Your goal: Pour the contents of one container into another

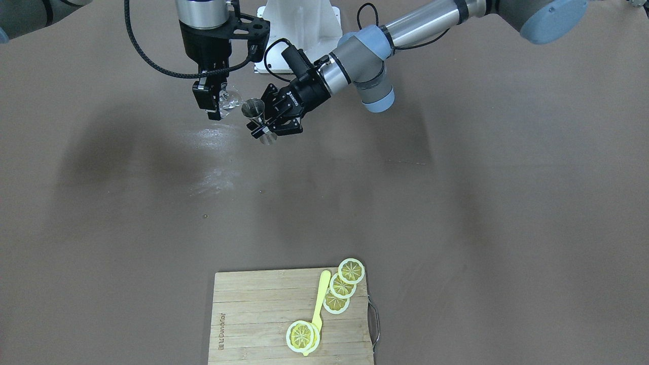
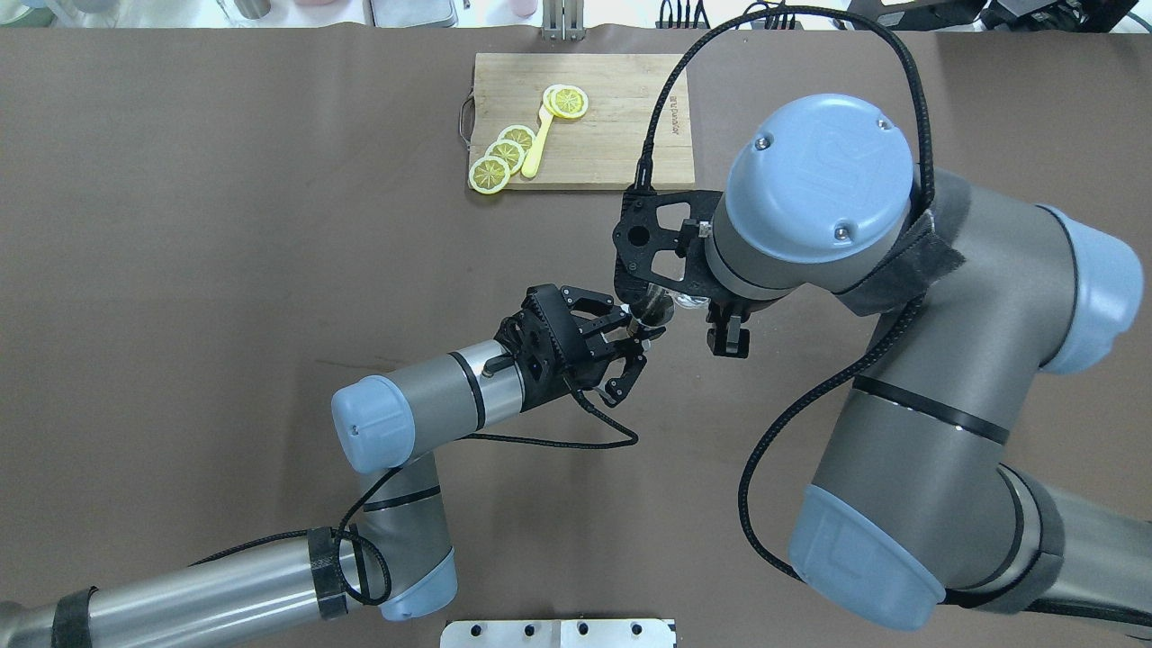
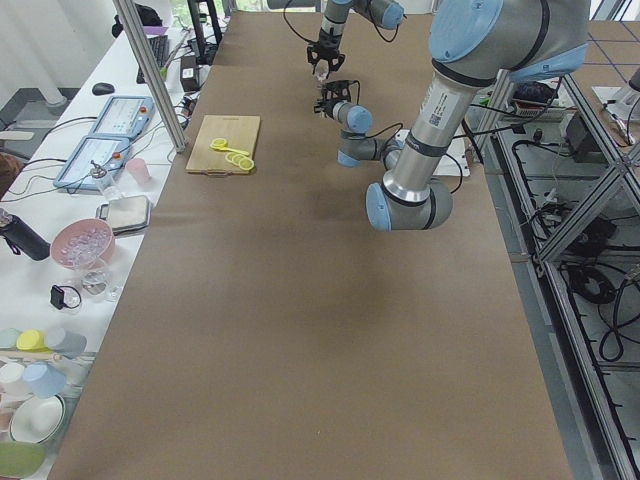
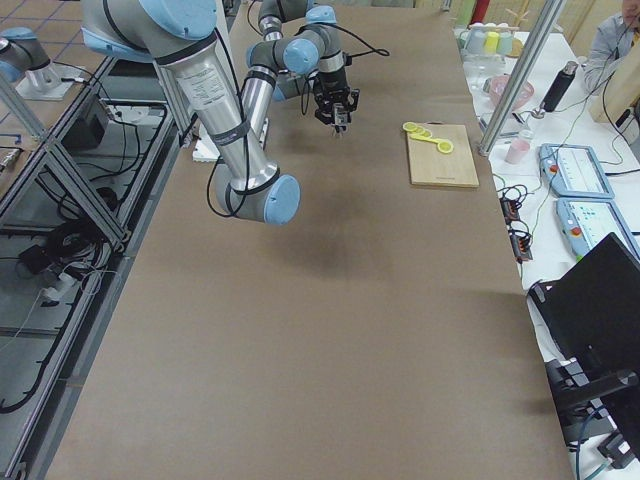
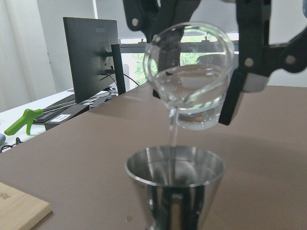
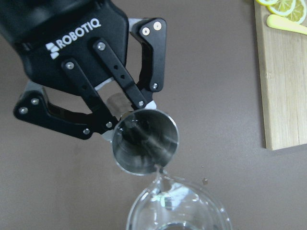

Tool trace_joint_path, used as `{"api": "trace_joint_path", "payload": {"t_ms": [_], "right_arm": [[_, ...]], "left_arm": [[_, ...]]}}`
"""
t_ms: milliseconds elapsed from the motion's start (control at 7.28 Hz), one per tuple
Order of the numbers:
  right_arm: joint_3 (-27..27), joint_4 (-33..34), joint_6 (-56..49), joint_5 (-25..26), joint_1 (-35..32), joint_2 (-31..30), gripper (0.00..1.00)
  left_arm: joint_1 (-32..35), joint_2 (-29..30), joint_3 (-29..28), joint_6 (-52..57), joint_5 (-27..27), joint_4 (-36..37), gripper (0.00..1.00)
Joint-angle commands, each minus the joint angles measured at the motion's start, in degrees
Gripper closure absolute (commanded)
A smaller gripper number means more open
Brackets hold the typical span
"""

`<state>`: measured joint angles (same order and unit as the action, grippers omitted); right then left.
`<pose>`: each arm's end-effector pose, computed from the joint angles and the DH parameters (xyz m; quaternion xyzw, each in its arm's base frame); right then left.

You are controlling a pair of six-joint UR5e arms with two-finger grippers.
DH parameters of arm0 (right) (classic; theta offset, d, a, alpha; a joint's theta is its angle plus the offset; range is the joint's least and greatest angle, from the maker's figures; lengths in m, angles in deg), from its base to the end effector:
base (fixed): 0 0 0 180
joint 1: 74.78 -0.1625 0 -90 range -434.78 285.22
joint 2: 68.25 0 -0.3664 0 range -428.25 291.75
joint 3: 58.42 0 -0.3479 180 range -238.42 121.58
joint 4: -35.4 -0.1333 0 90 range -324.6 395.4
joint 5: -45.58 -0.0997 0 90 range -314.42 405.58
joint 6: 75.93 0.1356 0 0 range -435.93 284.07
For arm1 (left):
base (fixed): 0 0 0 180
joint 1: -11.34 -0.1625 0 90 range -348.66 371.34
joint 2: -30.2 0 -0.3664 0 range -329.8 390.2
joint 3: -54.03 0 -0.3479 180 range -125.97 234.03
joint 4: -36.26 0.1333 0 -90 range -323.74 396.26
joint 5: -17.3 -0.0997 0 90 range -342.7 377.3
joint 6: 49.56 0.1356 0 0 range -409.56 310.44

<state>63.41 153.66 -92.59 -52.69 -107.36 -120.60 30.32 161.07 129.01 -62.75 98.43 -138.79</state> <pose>-0.3678 -0.3701 0.1620 0.3056 -0.1855 -0.5826 0.7299 0.5574 -0.3548 0.1469 0.6386 0.5180 0.2176 0.5257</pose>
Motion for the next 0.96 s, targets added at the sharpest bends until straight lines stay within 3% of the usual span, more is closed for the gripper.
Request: {"api": "trace_joint_path", "payload": {"t_ms": [0, 412, 825], "right_arm": [[1.6, -0.3, -0.1, -4.0, -2.1, 0.1, 1.0], [5.7, -2.2, 1.0, -11.0, -4.0, 0.2, 1.0], [5.9, -6.9, 1.0, -13.1, -5.2, -1.8, 1.0]], "left_arm": [[0.0, 0.0, 0.0, 0.0, 0.0, 0.1, 1.0], [0.0, 0.0, 0.0, 0.1, -0.1, 0.3, 1.0], [0.3, -0.5, 0.3, 1.1, -1.6, 0.3, 1.0]]}}
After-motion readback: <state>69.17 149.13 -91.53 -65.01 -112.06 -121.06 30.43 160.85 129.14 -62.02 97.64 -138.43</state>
